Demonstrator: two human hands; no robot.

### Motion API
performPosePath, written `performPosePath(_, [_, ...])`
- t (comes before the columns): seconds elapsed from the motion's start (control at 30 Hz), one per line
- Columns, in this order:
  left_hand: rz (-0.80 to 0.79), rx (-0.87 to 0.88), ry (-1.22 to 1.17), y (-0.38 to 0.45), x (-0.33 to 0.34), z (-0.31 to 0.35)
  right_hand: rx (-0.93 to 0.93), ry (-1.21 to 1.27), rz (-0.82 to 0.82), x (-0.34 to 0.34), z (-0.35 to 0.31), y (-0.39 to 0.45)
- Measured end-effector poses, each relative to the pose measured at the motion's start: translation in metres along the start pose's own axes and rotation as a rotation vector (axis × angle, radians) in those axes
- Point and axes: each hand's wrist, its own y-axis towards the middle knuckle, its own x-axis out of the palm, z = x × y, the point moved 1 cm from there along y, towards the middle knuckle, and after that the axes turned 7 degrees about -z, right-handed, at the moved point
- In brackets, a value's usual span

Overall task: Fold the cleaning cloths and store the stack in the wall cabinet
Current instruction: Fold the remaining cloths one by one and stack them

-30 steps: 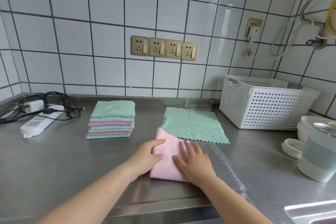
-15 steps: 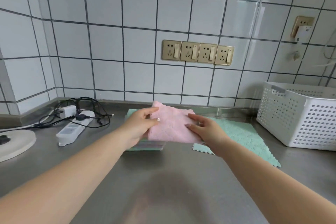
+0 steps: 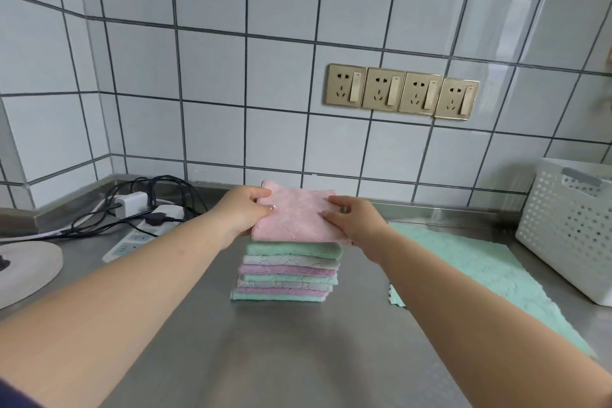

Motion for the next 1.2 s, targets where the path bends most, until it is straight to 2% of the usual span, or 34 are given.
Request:
performPosePath(0.07, [0.014,0.007,0.057,0.001,-0.001,-0.006,0.010,-0.015,-0.008,0.005,0.003,0.005])
performPosePath(0.23, [0.041,0.015,0.410,-0.007,0.008,-0.020,0.051,-0.173,-0.073,0.021,0.014,0.010])
performPosePath(0.3, [0.095,0.025,0.505,-0.007,0.006,-0.015,0.069,-0.158,-0.054,0.018,0.007,0.011])
performPosePath(0.4, [0.208,0.219,0.644,-0.006,0.004,-0.003,0.031,-0.062,0.059,0.010,-0.006,0.017])
performPosePath(0.5, [0.166,0.377,0.716,-0.001,0.018,0.011,-0.088,-0.296,0.077,0.018,-0.017,0.028])
performPosePath(0.6, [0.062,0.286,0.835,0.010,0.039,0.014,-0.184,-0.632,-0.045,0.041,-0.014,0.035])
performPosePath(0.67, [-0.018,0.160,0.968,0.015,0.046,0.006,-0.210,-0.750,-0.115,0.055,-0.001,0.041])
performPosePath(0.73, [-0.064,0.076,1.019,0.022,0.047,-0.009,-0.171,-0.728,-0.150,0.062,0.014,0.047])
performPosePath(0.9, [-0.136,-0.105,0.941,0.028,0.040,-0.023,0.001,-0.671,-0.153,0.065,0.028,0.055])
performPosePath(1.13, [-0.077,-0.179,0.819,0.024,0.040,-0.031,0.158,-0.471,-0.122,0.067,0.029,0.046])
performPosePath(1.2, [-0.068,-0.207,0.829,0.023,0.040,-0.031,0.148,-0.390,-0.139,0.063,0.027,0.042])
